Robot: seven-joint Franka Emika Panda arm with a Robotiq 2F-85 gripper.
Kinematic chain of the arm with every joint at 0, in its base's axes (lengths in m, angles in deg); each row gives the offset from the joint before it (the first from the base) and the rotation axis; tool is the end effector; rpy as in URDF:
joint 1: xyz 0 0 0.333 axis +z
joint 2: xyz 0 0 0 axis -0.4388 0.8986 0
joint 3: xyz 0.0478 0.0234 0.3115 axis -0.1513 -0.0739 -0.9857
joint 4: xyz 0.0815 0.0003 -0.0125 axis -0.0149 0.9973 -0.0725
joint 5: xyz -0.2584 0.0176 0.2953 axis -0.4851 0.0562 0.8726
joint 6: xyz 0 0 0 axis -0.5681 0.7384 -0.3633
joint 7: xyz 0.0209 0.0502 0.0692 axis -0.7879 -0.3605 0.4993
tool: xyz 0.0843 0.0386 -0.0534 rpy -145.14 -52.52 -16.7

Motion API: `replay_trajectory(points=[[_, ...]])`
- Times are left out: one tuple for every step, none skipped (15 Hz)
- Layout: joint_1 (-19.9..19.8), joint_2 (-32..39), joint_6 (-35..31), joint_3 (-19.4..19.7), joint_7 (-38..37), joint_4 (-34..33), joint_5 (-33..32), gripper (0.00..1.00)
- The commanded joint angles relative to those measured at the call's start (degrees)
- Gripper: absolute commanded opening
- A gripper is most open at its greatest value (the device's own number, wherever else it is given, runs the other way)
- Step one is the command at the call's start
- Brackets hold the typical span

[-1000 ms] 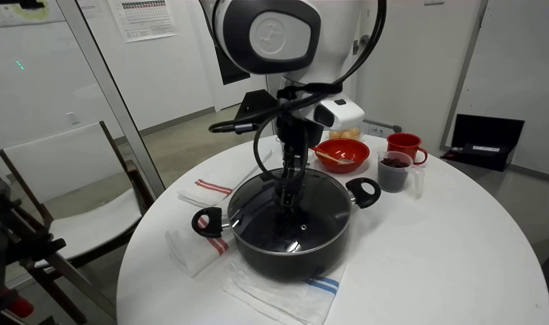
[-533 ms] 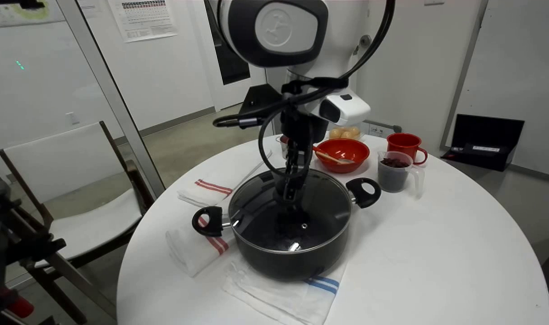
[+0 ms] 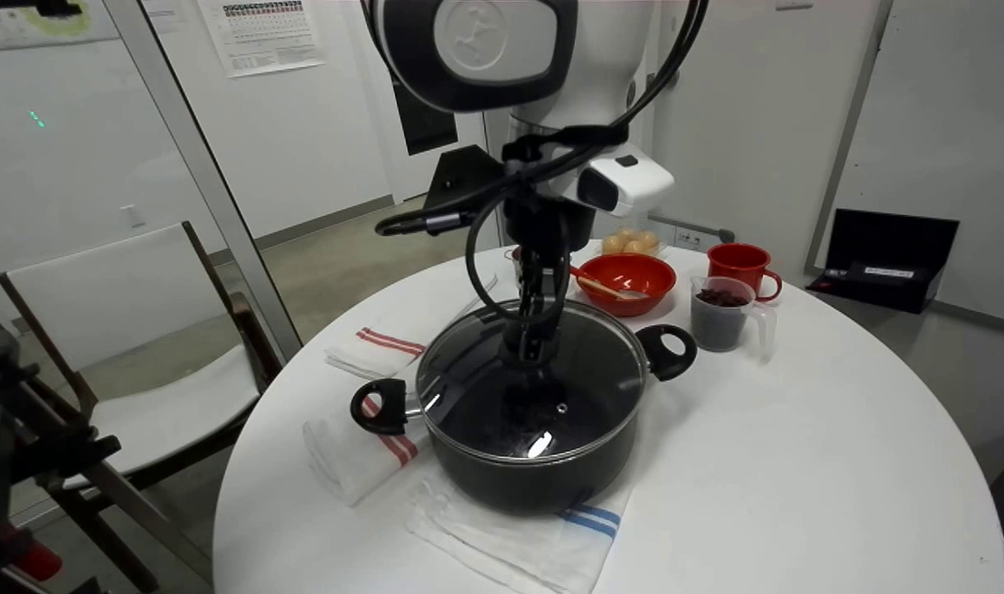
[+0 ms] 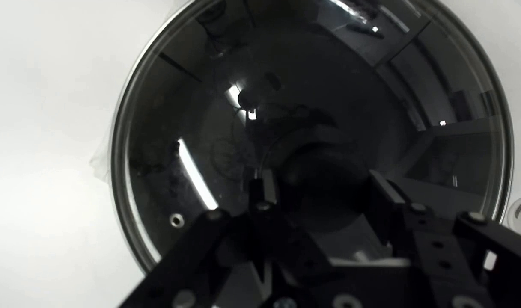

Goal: Pick up the lid from the pot and put it on the table

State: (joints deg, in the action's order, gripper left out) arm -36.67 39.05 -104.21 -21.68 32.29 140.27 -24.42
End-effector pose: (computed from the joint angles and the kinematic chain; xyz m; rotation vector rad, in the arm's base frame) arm 0.5978 -0.1540 0.0626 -2.8349 1.0938 0.2570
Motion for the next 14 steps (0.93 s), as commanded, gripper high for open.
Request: replay_trajectory(points=[[-0.36,-8.02,-2.99,-0.41,4.11,8.27,1.06,0.25],[-0.02,-9.33,-3.26,-0.30,4.46,9.30,0.74,0.25],[0.24,-10.39,-3.13,-0.14,4.81,10.01,0.42,0.25],[1.09,-11.41,-2.62,0.29,4.78,10.29,-0.45,0.25],[1.53,-12.25,-2.68,0.42,4.79,10.66,-0.81,0.25],[2.38,-13.13,-2.65,0.59,4.71,10.70,-1.51,0.25],[2.83,-13.92,-2.42,0.54,4.83,10.77,-1.87,0.25],[3.87,-14.71,-2.04,0.65,4.47,10.56,-2.67,0.25],[4.75,-15.37,-1.90,0.65,4.26,10.41,-3.37,0.25],[6.03,-16.00,-1.48,0.77,3.85,10.10,-4.61,0.25],[7.29,-16.49,-1.39,0.93,3.42,9.90,-5.83,0.25],[8.83,-16.77,-1.04,1.05,2.85,9.47,-7.37,0.25],[10.38,-17.14,-0.80,1.27,2.31,9.26,-9.16,0.25],[12.00,-17.35,-0.61,1.49,1.80,9.12,-11.08,0.25]])
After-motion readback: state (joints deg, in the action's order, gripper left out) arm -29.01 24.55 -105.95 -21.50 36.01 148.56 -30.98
